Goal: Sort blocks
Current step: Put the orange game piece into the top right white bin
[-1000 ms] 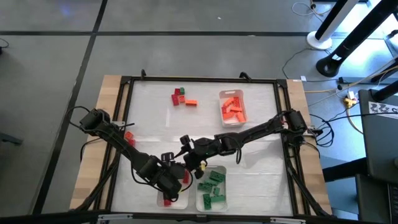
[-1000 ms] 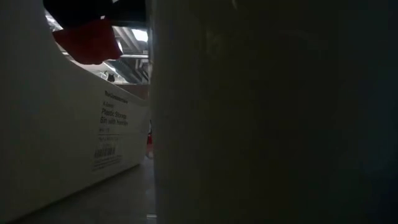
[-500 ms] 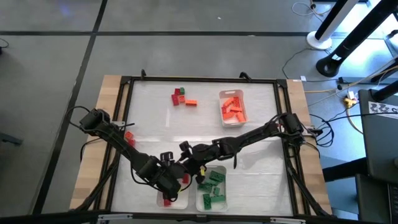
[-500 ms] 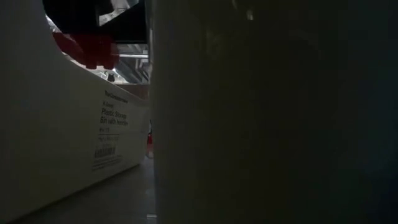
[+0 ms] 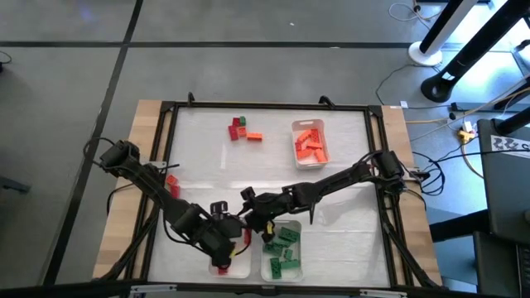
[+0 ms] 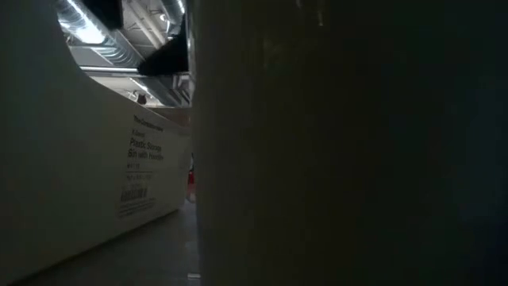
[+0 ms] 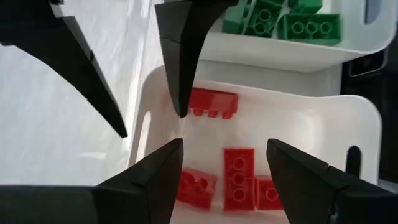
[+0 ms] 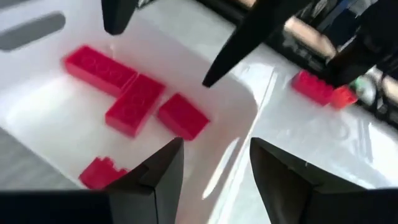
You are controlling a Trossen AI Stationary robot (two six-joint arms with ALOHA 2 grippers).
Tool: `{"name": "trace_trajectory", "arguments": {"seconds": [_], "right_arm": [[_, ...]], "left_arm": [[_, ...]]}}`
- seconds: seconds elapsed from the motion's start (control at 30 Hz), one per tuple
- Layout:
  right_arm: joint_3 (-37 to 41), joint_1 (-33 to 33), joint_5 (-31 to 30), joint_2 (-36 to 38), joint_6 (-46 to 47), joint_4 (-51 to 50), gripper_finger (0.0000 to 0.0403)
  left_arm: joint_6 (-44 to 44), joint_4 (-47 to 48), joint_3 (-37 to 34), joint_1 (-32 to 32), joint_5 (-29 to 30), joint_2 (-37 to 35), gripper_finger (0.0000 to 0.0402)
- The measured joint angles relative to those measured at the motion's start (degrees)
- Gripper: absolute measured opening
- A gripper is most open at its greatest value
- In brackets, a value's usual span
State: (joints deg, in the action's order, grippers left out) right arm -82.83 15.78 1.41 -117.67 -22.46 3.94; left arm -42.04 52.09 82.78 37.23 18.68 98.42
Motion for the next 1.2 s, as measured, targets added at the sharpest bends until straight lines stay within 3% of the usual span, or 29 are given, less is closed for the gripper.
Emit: {"name": "trace_trajectory", "arguments": {"seconds": [0.13,0.3,0.6,0.93,1.2], "right_arm": [[0.0,-1.5,0.1,1.8,-1.5,0.3,0.0186],[0.0,-5.6,0.0,4.1,-3.2,-1.2,0.0186],[-0.1,-17.5,0.0,4.1,-5.0,-7.7,0.0186],[0.0,-30.9,3.3,4.0,-5.0,-11.7,0.0186],[0.0,-35.5,6.1,3.8,-4.9,-12.1,0.0186]], "left_arm": [[-1.0,2.5,0.0,1.2,0.2,-2.9,0.0221],[-8.7,8.6,0.0,3.3,4.5,-5.5,0.0221],[-20.5,12.8,-4.6,6.2,9.0,-5.3,0.0221],[-20.7,11.2,-10.2,5.3,9.6,-5.2,0.0221],[-16.2,11.3,-11.1,3.6,9.9,-5.2,0.0221]]}}
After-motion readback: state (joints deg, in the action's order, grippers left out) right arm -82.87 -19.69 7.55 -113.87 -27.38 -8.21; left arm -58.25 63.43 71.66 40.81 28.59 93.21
